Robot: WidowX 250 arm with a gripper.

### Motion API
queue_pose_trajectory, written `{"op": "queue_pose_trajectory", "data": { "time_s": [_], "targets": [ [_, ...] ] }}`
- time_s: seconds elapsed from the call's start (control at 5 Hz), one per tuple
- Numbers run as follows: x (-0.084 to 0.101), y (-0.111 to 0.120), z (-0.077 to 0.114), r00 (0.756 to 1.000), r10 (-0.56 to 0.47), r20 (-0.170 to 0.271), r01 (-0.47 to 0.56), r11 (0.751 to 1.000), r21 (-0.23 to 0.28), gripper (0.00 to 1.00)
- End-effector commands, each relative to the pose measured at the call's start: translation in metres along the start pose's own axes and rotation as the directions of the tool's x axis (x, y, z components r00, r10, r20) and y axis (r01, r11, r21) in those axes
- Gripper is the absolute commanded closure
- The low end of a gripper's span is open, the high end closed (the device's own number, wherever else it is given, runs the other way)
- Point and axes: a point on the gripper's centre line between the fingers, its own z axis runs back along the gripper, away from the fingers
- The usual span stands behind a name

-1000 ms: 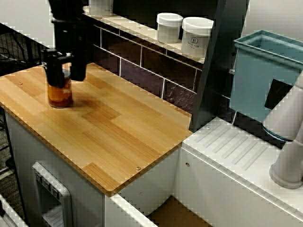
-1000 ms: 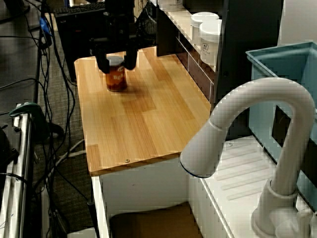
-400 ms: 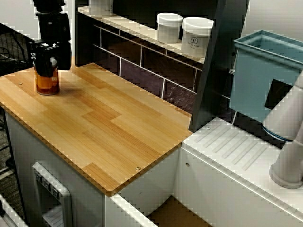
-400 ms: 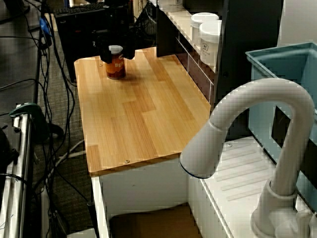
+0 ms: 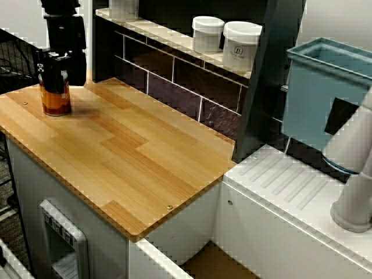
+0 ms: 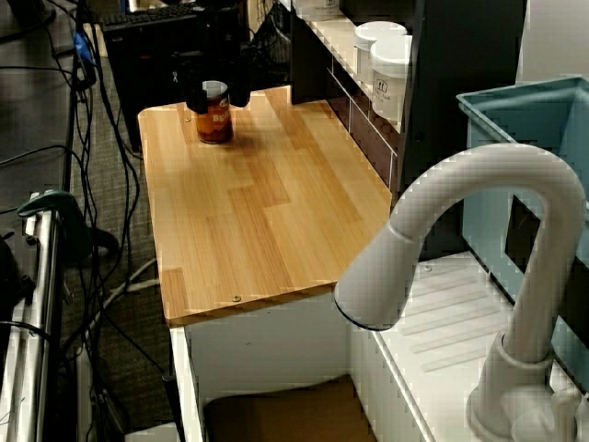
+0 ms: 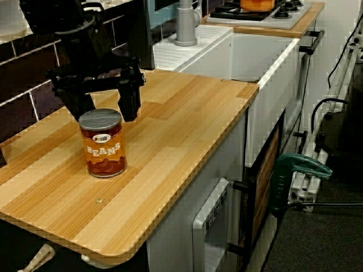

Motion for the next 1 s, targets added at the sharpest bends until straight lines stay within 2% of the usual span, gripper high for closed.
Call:
{"op": "queue_pose_trajectory", "data": {
  "time_s": [0.0,0.2,0.4,0.6,0.8],
  "targets": [
    [0.006,0.003,0.040,0.997,0.058,0.042,-0.060,0.998,0.037,0.00],
    [0.006,0.005,0.053,0.988,0.143,0.064,-0.146,0.988,0.042,0.00],
    [-0.003,0.006,0.065,0.958,0.281,0.062,-0.287,0.951,0.118,0.00],
    [-0.024,0.012,0.073,0.871,0.482,0.098,-0.492,0.854,0.168,0.00],
    [-0.046,0.019,0.075,0.781,0.610,0.132,-0.624,0.756,0.196,0.00]
  ]
}}
